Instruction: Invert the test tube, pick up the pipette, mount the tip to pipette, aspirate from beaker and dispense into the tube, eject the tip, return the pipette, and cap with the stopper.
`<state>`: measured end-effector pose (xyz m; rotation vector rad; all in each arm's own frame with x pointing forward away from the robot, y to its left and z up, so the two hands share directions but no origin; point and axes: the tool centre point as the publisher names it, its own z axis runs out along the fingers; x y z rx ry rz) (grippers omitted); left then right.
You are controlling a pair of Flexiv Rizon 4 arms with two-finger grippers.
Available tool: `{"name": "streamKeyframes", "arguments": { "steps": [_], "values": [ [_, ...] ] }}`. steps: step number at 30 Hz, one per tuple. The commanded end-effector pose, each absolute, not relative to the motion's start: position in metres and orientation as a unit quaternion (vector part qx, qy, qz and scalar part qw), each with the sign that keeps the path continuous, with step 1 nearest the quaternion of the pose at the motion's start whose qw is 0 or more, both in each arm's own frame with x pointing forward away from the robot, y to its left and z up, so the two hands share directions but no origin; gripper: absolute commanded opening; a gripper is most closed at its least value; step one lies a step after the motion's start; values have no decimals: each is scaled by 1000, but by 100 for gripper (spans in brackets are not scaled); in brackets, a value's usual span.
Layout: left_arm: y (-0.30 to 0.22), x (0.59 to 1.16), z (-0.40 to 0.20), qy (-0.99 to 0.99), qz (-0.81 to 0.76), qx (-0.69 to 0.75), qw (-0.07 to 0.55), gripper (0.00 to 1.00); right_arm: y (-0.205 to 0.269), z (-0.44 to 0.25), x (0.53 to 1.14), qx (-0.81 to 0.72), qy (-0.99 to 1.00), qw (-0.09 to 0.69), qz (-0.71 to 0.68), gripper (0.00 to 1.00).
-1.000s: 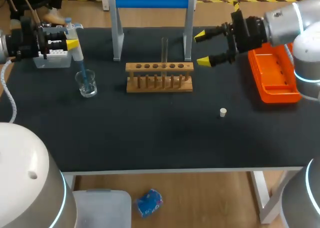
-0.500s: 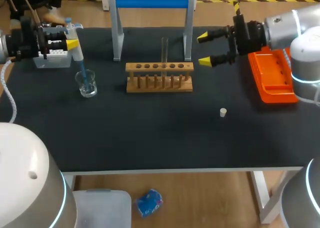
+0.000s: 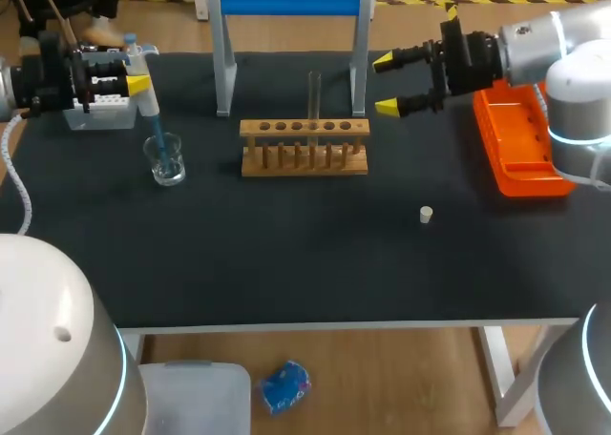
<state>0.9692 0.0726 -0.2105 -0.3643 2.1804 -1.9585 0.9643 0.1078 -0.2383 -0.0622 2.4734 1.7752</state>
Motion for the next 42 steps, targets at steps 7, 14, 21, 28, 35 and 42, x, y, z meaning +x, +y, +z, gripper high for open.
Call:
{"name": "streamKeyframes", "arguments": {
  "steps": [7,14,21,28,35,42],
  "values": [
    [73,969,-210,735,-660,-122,93,0,118,-238,975,-26,811,43,583,100],
    [73,969,-210,735,-660,-122,93,0,120,-235,974,-14,815,48,578,100],
    [73,969,-210,735,-660,-122,93,0,120,-235,974,-14,815,48,578,100],
    [73,969,-210,735,-660,-122,93,0,120,-235,974,-14,815,48,578,100],
    [75,968,-201,738,-659,-111,94,0,120,-235,974,-14,815,48,578,100],
    [81,963,-175,739,-657,-102,105,0,120,-235,974,-14,815,48,578,100]
  ]
}}
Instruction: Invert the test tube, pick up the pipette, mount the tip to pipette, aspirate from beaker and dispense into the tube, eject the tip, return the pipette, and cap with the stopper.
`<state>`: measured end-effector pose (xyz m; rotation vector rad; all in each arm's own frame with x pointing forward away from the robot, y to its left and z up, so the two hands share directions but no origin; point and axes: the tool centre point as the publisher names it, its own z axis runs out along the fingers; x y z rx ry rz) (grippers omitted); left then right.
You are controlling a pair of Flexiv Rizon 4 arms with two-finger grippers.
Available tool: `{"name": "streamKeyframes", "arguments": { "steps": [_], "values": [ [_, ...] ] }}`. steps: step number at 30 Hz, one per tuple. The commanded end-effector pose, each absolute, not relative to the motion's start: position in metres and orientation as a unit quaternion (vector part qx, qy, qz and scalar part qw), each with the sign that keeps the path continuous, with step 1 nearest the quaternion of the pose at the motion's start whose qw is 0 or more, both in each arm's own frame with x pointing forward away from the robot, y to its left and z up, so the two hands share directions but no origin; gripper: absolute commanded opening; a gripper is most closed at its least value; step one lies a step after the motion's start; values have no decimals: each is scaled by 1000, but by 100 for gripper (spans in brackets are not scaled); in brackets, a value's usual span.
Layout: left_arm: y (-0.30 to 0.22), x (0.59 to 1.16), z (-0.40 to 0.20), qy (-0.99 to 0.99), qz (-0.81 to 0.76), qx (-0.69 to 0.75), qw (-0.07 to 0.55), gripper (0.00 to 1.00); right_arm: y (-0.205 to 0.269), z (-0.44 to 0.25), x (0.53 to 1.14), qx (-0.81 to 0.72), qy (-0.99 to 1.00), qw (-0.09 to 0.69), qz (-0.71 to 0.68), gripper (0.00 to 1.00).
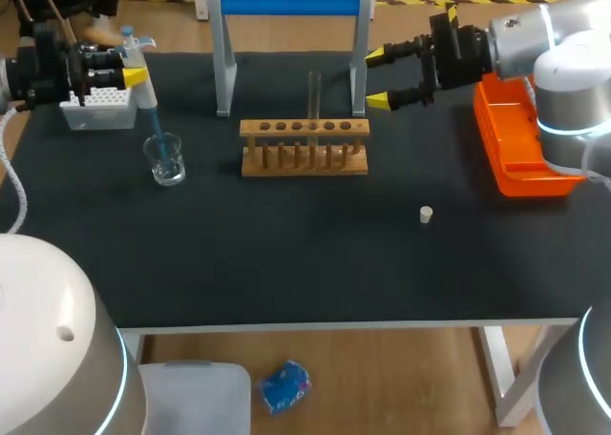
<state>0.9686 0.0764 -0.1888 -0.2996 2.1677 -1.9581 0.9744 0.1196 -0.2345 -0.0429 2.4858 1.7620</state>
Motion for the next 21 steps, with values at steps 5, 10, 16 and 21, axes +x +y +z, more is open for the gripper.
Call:
{"name": "streamKeyframes", "arguments": {
  "steps": [5,10,16,21],
  "values": [
    [80,960,-156,749,-646,-107,104,0,120,-235,974,-14,815,48,578,100],
    [77,960,-137,759,-633,-105,108,0,120,-235,974,-14,815,48,578,100],
    [71,959,-109,762,-631,-98,107,0,120,-235,974,-14,815,48,578,100],
    [68,958,-102,766,-626,-107,101,0,120,-235,974,-14,815,48,578,100]
  ]
}}
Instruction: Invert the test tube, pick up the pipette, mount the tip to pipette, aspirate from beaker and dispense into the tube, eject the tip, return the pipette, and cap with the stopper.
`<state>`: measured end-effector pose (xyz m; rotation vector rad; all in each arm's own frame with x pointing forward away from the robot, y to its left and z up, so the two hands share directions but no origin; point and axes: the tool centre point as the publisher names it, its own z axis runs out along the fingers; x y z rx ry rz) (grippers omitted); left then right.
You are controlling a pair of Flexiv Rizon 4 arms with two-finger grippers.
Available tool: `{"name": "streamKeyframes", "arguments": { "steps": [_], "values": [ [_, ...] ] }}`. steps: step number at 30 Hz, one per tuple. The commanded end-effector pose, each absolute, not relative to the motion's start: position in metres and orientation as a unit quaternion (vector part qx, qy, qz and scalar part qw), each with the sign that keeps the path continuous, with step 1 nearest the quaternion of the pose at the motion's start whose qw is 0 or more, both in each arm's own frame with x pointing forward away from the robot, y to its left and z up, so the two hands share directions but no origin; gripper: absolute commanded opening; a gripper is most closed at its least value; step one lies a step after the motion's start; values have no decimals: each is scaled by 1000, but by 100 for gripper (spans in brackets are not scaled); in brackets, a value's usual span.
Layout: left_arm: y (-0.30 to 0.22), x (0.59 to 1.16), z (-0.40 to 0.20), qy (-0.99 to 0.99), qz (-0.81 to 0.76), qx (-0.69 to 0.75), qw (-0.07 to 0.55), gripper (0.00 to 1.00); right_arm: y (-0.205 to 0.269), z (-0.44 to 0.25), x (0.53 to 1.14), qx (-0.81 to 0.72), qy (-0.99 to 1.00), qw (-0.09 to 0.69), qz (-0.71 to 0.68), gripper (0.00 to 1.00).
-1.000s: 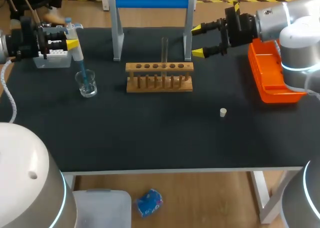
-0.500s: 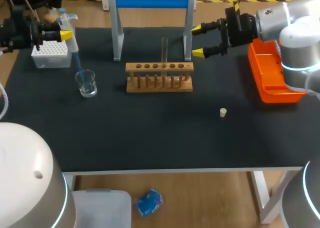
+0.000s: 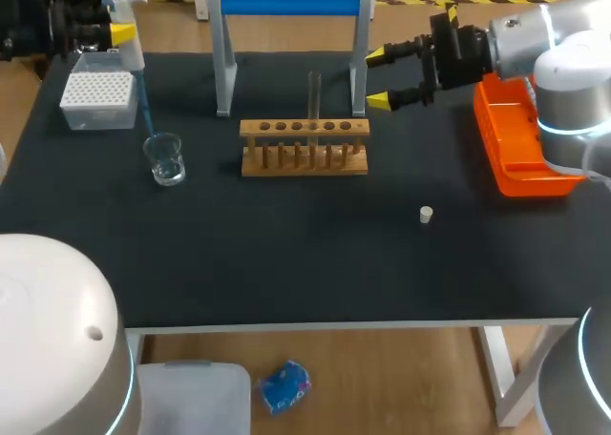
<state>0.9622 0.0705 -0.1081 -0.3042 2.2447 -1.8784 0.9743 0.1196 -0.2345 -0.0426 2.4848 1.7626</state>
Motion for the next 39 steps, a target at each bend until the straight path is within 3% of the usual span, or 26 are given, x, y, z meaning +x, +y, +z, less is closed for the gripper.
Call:
{"name": "streamKeyframes", "arguments": {
  "steps": [1,17,20,27,39],
  "values": [
    [68,958,-102,766,-626,-107,101,0,120,-235,974,-14,815,48,578,100],
    [68,958,-102,766,-626,-107,101,0,120,-235,974,-14,815,48,578,100],
    [52,959,-56,765,-632,-58,113,0,120,-235,974,-14,815,48,578,100],
    [2,962,13,790,-608,-13,77,0,120,-235,974,-14,815,48,578,100],
    [-96,959,41,776,-631,14,-4,0,120,-235,974,-14,815,48,578,100]
  ]
}}
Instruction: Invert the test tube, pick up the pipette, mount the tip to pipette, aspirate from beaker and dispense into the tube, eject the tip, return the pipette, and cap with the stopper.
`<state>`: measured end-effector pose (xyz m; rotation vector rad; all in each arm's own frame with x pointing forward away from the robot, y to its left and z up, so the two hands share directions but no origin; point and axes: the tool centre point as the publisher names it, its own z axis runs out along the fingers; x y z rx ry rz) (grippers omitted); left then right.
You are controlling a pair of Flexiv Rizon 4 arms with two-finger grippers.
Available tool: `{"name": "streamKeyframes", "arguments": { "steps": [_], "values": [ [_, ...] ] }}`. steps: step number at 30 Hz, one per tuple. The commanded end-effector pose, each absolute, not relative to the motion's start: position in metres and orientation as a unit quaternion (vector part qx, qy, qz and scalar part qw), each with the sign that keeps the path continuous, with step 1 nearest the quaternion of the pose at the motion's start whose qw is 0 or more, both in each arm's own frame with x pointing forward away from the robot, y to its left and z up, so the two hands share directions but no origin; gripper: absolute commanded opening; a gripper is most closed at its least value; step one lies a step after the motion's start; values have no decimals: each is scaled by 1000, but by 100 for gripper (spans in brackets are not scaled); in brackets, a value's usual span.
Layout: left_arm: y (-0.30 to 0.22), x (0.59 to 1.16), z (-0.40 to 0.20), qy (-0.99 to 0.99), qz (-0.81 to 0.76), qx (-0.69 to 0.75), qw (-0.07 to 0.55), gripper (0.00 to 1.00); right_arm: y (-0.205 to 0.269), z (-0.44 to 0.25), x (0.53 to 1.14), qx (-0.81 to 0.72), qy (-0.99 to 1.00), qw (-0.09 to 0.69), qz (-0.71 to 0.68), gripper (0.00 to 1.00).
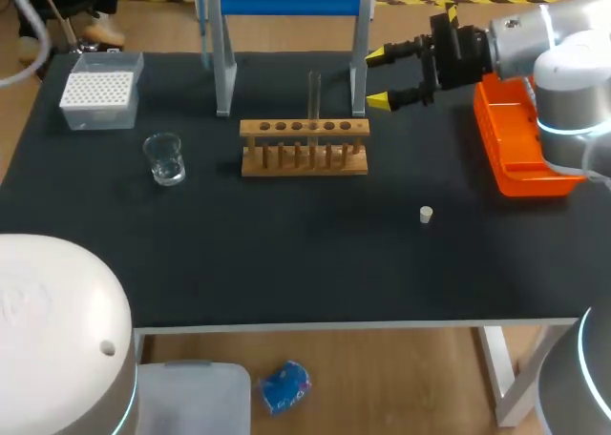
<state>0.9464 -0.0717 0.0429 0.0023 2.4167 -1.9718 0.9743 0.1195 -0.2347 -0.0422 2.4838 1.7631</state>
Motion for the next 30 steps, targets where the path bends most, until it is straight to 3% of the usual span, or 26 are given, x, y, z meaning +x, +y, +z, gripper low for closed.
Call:
{"name": "streamKeyframes", "arguments": {
  "steps": [1,18,30],
  "values": [
    [-96,959,41,776,-631,14,-4,0,120,-235,974,-14,815,48,578,100],
    [-96,959,41,776,-631,14,-4,0,120,-235,974,-14,815,48,578,100],
    [-174,992,76,772,-624,123,-18,0,120,-235,974,-14,815,48,578,100]
  ]
}}
